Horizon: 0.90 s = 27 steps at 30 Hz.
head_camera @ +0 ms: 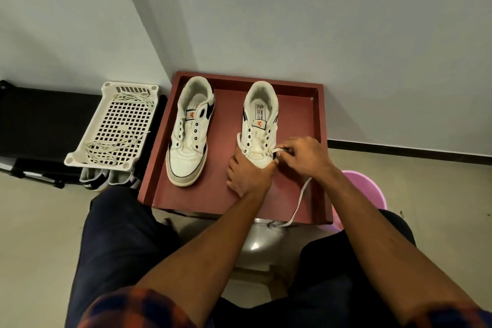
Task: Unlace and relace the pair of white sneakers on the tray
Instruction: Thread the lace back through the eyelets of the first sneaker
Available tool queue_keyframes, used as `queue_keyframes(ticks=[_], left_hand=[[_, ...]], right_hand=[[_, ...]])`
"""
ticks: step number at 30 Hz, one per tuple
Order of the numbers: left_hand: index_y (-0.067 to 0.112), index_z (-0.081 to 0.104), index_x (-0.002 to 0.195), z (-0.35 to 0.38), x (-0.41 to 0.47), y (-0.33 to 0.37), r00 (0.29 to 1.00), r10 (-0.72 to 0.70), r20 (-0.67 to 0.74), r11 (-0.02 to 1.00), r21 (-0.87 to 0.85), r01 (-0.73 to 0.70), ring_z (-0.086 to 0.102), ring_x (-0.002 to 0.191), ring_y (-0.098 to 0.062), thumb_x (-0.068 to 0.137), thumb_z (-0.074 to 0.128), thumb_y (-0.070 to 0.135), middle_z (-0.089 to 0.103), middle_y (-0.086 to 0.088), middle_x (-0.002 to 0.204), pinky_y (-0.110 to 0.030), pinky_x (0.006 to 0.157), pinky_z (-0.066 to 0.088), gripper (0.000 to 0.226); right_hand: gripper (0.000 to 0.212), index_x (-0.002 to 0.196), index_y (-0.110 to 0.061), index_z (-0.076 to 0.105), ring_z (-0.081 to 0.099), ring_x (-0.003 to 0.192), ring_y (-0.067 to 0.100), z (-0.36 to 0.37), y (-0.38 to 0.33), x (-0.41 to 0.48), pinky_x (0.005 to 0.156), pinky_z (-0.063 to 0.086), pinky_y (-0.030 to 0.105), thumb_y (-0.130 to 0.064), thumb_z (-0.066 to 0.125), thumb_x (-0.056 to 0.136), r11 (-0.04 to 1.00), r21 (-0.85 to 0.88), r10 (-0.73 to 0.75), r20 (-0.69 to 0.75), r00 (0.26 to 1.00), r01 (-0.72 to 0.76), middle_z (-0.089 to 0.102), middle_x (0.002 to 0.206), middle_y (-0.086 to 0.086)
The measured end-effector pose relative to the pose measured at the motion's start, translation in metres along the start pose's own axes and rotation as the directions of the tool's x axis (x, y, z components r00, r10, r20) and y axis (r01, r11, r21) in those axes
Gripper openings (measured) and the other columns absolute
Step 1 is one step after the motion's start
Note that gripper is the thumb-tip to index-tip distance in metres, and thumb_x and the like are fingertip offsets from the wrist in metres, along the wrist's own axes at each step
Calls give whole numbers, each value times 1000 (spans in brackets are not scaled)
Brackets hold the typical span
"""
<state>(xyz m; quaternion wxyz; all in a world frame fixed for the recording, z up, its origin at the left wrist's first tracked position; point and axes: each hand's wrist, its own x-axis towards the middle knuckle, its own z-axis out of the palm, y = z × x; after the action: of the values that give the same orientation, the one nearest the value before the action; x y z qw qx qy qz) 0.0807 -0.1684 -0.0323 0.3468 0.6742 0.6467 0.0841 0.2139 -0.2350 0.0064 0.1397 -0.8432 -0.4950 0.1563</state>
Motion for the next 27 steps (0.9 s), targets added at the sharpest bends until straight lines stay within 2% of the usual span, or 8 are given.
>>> queue_keyframes(ticks=[4,9,14,17,23,27], left_hand=[[21,39,145,3,2,-6,999,21,-38,1000,-20,-22,45,130,-29,60,68,80,50,-5,142,-50,103,36,108],[18,41,142,6,1,-9,997,46,-69,999,12,-45,46,128,-29,64,63,80,52,-5,140,-48,101,37,102],[19,47,133,11,1,-10,994,28,-110,999,19,-26,49,121,-30,66,62,76,56,-4,133,-48,96,39,89],[19,48,133,12,0,-8,993,24,-112,1000,-1,-24,50,120,-31,66,66,72,56,-5,132,-48,95,40,87],[20,49,133,15,-1,-3,994,-32,-109,999,-38,28,50,120,-31,68,68,69,56,-5,132,-48,94,41,84],[16,54,123,14,1,-3,992,-40,-121,998,-47,35,50,118,-33,68,70,68,56,-7,127,-47,92,41,78]], right_hand=[[18,102,-32,79,66,85,21,0,1,3,66,45,30,-41,66,93,1000,-1,-32,32,999,32,73,90,-7],[19,99,-30,81,64,81,20,5,2,-1,67,35,28,-40,65,95,999,-12,-40,34,999,40,74,88,-6],[27,94,-25,80,67,80,22,4,14,8,70,54,34,-46,62,94,998,-61,36,25,999,-34,76,88,-5],[22,96,-25,81,68,81,22,-2,20,12,72,56,34,-38,64,95,991,-119,59,21,998,-56,77,91,-3],[18,104,-20,80,68,85,30,-5,24,24,80,57,37,-26,65,95,951,-133,268,-104,958,-281,77,94,8],[20,110,-20,77,66,90,32,-1,16,17,83,56,39,-22,65,94,923,-174,332,-93,939,-344,73,101,12]])
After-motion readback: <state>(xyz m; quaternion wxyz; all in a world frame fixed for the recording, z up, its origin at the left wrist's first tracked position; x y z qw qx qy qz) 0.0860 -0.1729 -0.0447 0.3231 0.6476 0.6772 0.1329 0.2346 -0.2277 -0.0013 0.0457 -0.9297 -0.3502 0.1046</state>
